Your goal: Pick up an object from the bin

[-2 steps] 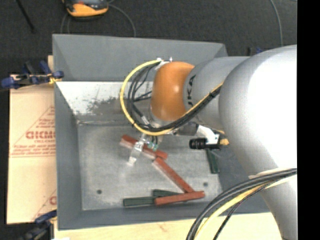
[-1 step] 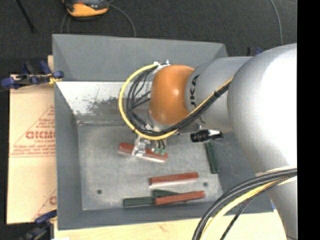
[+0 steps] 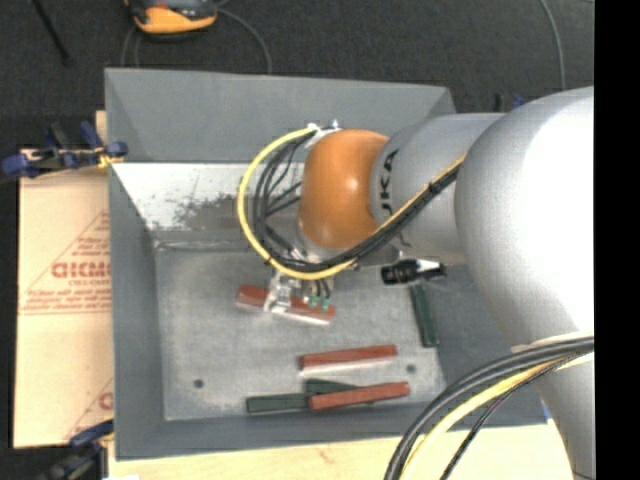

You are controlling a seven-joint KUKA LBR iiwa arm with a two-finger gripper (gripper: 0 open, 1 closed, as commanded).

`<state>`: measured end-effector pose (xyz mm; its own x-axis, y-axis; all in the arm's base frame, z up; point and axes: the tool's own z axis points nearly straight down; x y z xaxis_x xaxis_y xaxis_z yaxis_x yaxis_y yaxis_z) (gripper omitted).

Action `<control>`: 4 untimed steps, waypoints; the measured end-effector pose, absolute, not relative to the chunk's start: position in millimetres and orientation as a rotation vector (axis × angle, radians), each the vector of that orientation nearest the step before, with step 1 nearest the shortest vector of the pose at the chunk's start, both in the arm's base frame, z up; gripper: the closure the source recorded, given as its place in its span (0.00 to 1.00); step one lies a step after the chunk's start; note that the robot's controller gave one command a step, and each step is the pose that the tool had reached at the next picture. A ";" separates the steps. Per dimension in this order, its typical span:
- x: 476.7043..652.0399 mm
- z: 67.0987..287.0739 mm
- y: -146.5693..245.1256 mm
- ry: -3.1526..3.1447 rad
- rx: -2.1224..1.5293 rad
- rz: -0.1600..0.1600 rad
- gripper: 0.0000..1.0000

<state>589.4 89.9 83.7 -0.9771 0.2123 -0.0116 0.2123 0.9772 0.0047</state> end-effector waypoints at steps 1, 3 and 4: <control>587.2 87.3 89.5 3.120 0.336 0.002 1.00; 586.8 126.5 89.4 3.122 0.336 0.002 1.00; 587.7 137.7 89.4 3.118 0.336 0.004 1.00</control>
Offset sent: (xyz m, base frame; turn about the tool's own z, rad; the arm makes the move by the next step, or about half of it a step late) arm 0.0000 -0.0001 0.0202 0.0000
